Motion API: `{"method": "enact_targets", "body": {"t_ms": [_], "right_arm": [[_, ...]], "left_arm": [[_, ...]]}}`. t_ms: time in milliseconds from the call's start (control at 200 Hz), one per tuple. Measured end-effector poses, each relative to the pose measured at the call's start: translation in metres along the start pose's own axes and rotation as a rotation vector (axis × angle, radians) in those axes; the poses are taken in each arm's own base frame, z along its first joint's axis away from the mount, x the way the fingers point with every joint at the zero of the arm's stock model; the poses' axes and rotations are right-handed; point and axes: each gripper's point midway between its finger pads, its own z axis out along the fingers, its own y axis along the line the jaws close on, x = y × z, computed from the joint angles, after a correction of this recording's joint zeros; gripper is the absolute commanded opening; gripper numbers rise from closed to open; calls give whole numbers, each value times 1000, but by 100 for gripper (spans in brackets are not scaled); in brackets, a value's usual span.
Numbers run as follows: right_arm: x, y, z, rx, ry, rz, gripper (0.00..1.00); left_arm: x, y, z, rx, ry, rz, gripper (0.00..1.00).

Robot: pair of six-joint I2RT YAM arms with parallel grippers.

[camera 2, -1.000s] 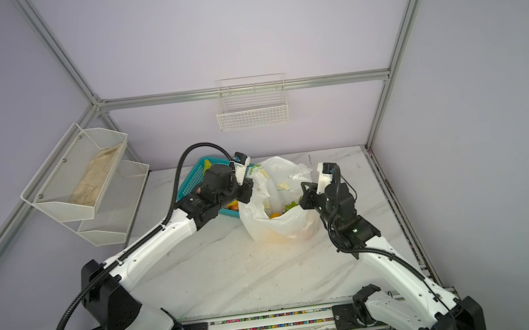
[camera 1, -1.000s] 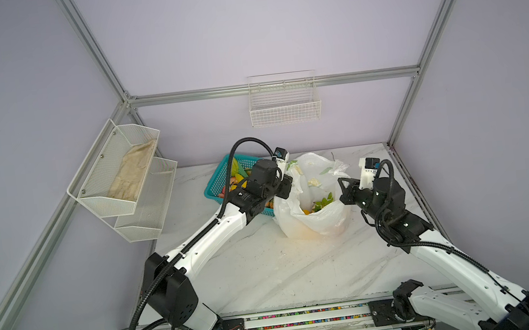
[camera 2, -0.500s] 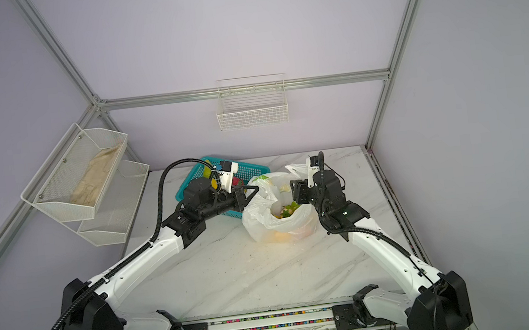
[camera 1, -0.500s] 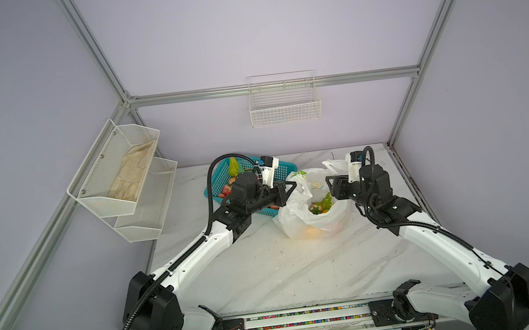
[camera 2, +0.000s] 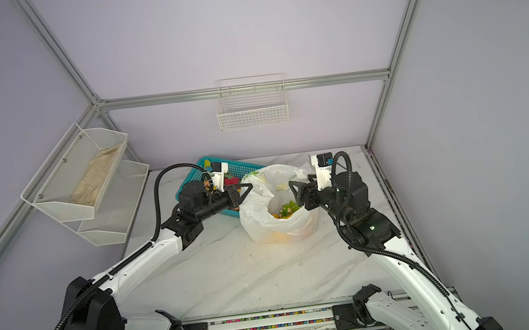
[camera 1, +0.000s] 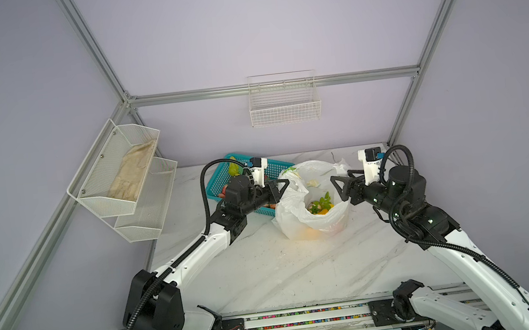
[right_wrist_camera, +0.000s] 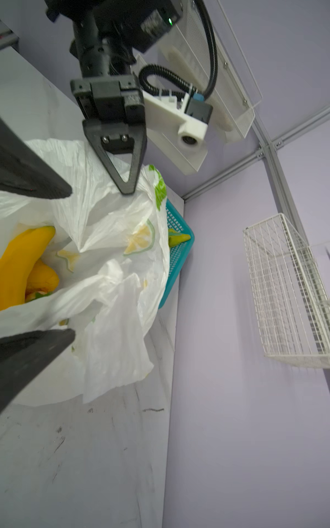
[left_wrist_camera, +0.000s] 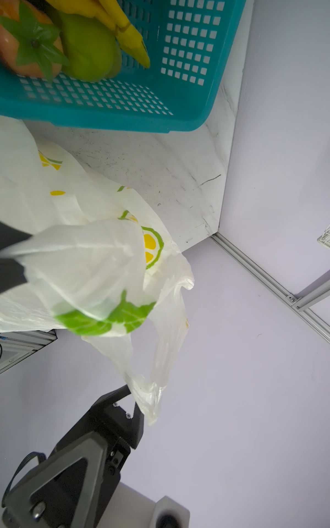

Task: Place the fake fruits into the plastic bag and tie a complex knot

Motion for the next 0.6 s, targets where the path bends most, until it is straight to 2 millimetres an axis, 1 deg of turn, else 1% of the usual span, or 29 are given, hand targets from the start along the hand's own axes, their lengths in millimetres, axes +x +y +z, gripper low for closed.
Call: {"method": "enact_targets", "body": {"t_ms": [115, 175, 255, 290, 360, 460, 525, 600], "right_arm": [[-5, 34, -13, -121, -26, -46, 73], [-8, 48, -18, -170, -39, -69, 73], [-7, 63, -19, -224, -41, -94, 72], [-4, 68, -16, -240, -32, -102, 71], [4, 74, -5, -264, -1, -112, 67], [23, 72, 24, -257, 69, -100, 63], [45, 63, 50, -223, 142, -78, 60], [70, 52, 73, -181, 217, -57, 57]], "left_arm": [[-1, 1, 0, -1, -2, 0, 0], [0, 1, 0, -1, -1, 0, 0], [0, 1, 0, -2, -1, 0, 0], [0, 1, 0, -2, -1, 0, 0], [-1, 1, 0, -3, -2, 0, 0], [-1, 2, 0, -4, -4, 0, 0], [-2, 2, 0, -5, -4, 0, 0], [-1, 2, 0, -5, -3, 0, 0]]}}
